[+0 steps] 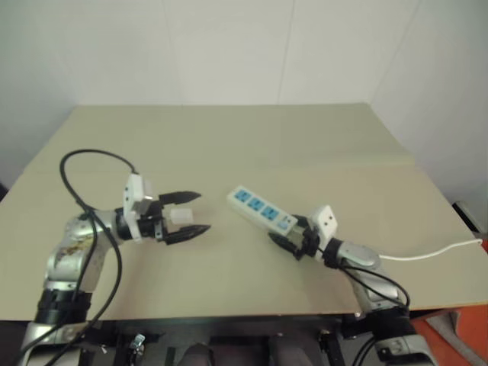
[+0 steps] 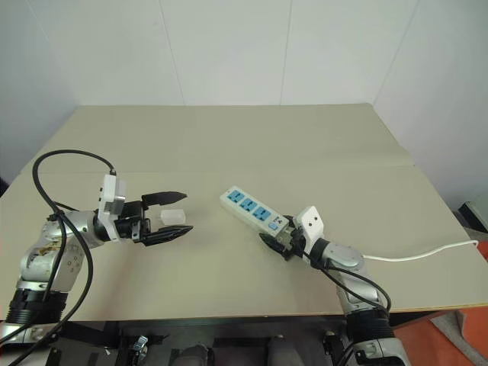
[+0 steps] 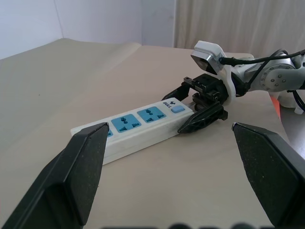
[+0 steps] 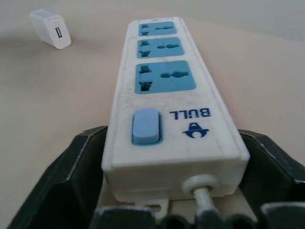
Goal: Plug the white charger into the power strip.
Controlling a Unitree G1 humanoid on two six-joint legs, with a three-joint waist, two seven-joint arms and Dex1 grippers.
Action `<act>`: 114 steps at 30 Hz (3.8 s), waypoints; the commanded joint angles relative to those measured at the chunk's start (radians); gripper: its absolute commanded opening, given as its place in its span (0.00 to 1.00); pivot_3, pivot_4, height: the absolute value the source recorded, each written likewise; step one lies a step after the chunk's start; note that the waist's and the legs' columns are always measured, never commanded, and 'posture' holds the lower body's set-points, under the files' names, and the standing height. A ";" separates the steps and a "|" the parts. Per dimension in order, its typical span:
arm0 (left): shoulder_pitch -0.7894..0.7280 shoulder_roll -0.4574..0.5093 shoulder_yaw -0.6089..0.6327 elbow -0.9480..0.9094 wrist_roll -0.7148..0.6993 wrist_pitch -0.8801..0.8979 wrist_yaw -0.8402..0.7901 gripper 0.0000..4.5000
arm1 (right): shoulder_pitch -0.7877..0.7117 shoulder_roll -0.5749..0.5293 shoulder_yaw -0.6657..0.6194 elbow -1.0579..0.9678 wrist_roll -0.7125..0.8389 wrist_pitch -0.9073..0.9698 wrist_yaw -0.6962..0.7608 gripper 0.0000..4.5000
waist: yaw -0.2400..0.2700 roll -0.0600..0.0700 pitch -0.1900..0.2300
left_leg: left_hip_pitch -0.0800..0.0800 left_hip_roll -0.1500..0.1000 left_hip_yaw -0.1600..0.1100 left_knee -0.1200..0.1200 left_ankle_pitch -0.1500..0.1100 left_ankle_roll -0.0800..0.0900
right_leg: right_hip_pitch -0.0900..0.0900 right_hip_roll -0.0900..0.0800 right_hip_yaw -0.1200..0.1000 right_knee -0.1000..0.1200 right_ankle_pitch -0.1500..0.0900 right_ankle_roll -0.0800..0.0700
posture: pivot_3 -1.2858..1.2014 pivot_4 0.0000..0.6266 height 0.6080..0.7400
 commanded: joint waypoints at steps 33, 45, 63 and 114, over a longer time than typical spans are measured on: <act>-0.856 0.120 -0.773 0.548 0.687 0.236 -0.155 1.00 | -0.121 -0.073 0.199 0.042 -0.045 -0.045 0.331 0.76 | -0.022 0.000 0.000 | -0.002 -0.001 -0.001 0.000 0.000 0.000 | -0.001 0.001 0.000 0.001 -0.001 0.001 | 0.52 0.24 1.00; -0.922 0.007 -0.802 0.745 0.857 -0.032 -0.292 1.00 | -0.073 -0.079 0.196 -0.001 -0.059 -0.011 0.281 0.76 | -0.024 0.000 0.000 | -0.002 0.000 -0.001 0.000 0.000 0.000 | -0.001 0.002 0.000 0.001 -0.001 0.001 | 0.52 0.24 1.00; -0.842 -0.053 -0.787 0.751 0.999 -0.006 -0.255 1.00 | -0.083 -0.066 0.201 0.024 -0.077 -0.002 0.228 0.76 | -0.026 0.000 0.000 | -0.001 0.000 -0.001 0.000 0.000 0.000 | -0.001 0.002 0.001 0.002 -0.001 0.001 | 0.52 0.24 1.00; -0.334 -0.314 0.028 0.219 0.009 0.100 -0.161 0.22 | -0.164 -0.101 0.234 0.139 -0.068 -0.088 0.389 0.76 | -0.020 0.000 -0.001 | 0.003 -0.001 -0.002 0.002 0.000 0.000 | 0.002 0.000 0.000 0.004 0.005 -0.007 | 0.52 0.24 1.00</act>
